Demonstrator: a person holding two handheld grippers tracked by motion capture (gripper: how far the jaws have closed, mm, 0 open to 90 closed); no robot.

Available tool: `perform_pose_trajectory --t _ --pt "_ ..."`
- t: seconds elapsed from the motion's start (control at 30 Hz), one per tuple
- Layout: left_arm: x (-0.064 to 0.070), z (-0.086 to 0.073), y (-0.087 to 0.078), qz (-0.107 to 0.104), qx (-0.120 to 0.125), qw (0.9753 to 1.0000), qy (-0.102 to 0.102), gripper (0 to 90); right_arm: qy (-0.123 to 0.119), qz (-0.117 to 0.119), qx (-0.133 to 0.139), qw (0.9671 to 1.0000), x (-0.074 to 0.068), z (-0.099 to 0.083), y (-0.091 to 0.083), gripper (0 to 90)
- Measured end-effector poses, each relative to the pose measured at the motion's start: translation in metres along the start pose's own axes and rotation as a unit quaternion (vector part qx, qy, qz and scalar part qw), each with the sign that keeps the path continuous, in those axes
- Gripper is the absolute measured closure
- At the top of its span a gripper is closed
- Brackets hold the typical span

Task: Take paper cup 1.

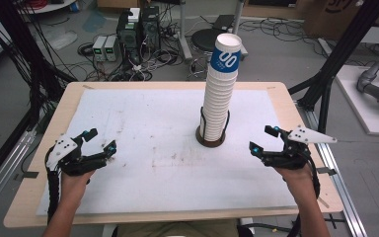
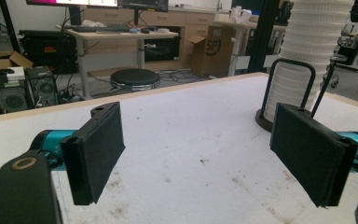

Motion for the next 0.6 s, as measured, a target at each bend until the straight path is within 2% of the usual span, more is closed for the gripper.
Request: perform_pose_trajectory --t 0.17,0.2,0.23,0.33,0.6 --pt "0.001 -0.001 0.002 -0.004 -0.003 1.0000 -0.001 17.3 -0.006 0.017 -0.002 0.9998 -0.008 0.029 0.006 14.6" --pt "0.001 -0.001 0.002 -0.004 -0.003 1.0000 -0.001 17.3 -0.006 0.017 -0.002 0.9998 -0.008 0.029 0.006 14.6" --pt "0.001 -0.001 0.002 -0.004 -0.003 1.0000 -0.001 17.3 -0.009 0.025 0.002 0.9997 -0.011 0.044 0.008 14.6" --pt "0.002 -0.001 0.003 -0.007 -0.005 1.0000 0.000 17.3 -0.012 0.034 0.006 0.9993 -0.013 0.066 0.013 14.6" --pt "0.002 -0.002 0.003 -0.009 -0.005 0.9999 -0.003 17.3 -0.031 0.039 0.004 0.9988 -0.017 0.113 0.028 14.6"
Point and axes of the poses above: each handheld gripper's, and its own axes: y roughly forward along the jaws, z roughly out of its top, x roughly to its right, the point moved 7 cm from there along y, roughly forward along the jaws, and after that the axes turned 9 degrees about -z, right-handed, at the moved point
